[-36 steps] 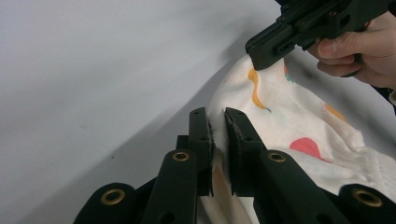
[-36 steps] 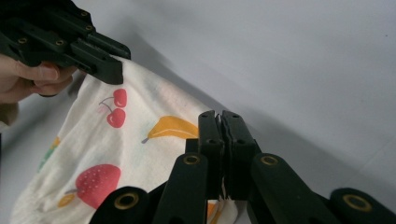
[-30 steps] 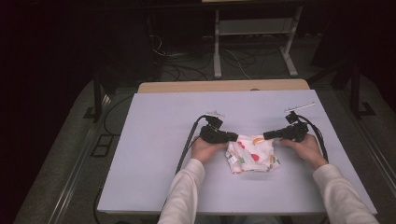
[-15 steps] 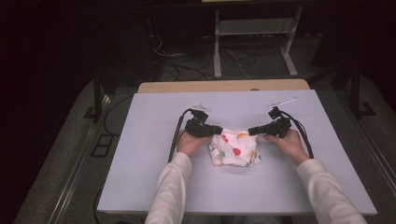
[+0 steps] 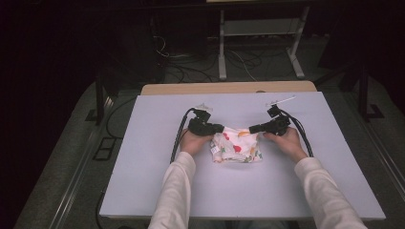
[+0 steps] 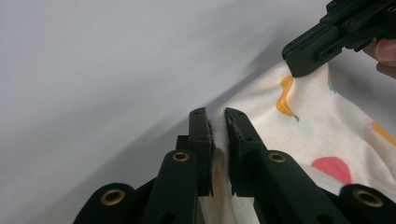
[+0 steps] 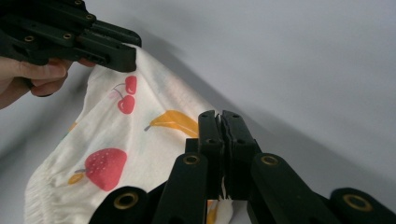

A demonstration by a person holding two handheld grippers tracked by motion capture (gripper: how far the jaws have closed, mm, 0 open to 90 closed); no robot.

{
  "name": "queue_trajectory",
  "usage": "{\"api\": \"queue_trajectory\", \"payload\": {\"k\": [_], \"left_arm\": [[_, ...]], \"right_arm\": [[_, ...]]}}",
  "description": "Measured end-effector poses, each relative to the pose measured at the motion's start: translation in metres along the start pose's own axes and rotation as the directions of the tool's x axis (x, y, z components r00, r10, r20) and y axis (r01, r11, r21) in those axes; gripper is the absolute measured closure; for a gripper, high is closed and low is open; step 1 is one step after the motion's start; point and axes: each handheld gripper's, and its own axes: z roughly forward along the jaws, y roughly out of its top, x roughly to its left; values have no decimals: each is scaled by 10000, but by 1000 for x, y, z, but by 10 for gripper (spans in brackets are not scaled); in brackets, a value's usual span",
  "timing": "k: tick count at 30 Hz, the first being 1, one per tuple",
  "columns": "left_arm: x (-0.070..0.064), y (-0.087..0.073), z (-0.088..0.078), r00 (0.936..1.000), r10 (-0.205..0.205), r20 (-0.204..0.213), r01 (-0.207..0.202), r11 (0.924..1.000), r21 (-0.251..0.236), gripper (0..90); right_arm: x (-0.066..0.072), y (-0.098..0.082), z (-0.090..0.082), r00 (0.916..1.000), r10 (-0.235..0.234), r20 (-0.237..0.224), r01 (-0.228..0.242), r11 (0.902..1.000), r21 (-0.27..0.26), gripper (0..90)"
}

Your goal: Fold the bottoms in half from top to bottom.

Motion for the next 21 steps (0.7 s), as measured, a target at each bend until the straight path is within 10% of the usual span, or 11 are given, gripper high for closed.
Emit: {"api": "queue_trajectory", "payload": {"k": [21], "left_arm": [[5, 0, -1, 9985, -188, -518, 164, 9988, -452, 735]], "right_arm": [[0, 7, 8, 9993, -84, 372, 108, 9978, -648, 827]]}}
